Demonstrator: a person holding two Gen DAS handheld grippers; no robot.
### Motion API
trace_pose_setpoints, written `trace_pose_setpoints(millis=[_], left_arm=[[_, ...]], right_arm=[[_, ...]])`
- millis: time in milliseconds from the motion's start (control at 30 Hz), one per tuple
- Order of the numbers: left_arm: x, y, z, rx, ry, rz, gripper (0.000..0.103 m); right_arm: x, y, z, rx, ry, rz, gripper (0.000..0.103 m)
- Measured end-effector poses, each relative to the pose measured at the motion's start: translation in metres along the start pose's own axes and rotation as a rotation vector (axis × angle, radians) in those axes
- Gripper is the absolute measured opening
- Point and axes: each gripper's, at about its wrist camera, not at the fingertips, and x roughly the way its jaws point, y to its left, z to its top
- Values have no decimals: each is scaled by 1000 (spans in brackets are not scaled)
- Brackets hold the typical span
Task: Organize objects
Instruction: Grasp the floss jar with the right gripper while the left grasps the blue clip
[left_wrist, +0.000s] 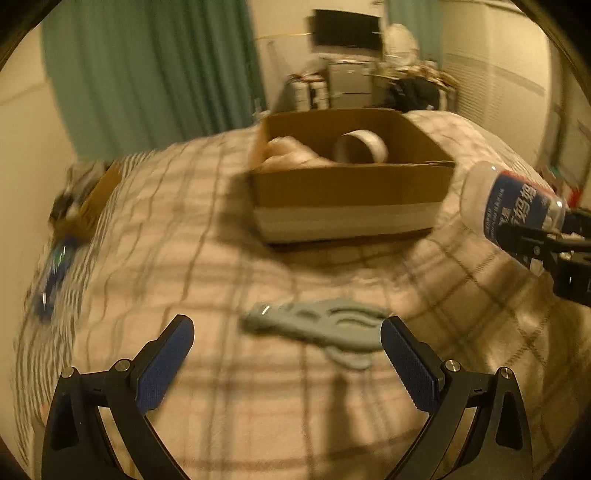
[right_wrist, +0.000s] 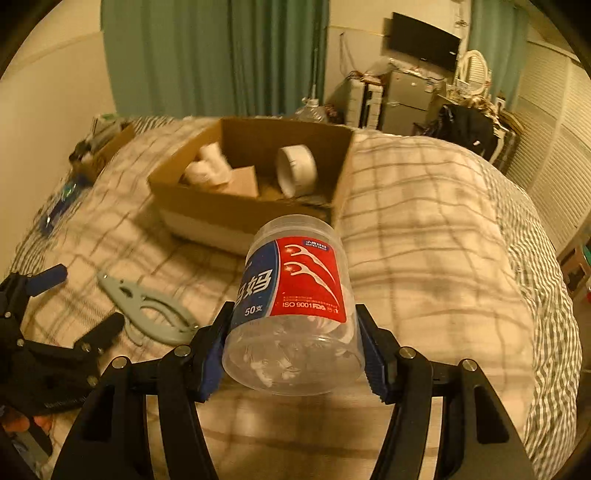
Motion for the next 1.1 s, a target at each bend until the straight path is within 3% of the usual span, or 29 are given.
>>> trace_pose_setpoints(millis=[167,267,367,533,567,667,800,967,1100], left_arm=[[13,-17,16,162,-9,-99,103],[32,-31,16,303,70,-156,102],[55,-38,10,359,180,-198,102],[77,-50,8,431,253,-155,101],[79,-50,9,428,256,-156,96],[79,-44,15,387,254,-192,64],[57,-40,20,370,152,-225,35],[31,-37,33,317,76,-232,26],[19,-17,47,153,62,-232,22]], right_arm=[[9,-17,-1,44,26,25,61],[13,-19,-5,51,38,36,61],[15,-21,-6,62,38,47,61],[18,-20,-7,67,49,48,61],[19,-20,-7,66,50,48,61],[20,-18,-8,64,54,46,61],[21,-17,-8,62,55,47,61],[21,-17,-7,58,55,50,61],[14,-15,-6,49,33,38,61]])
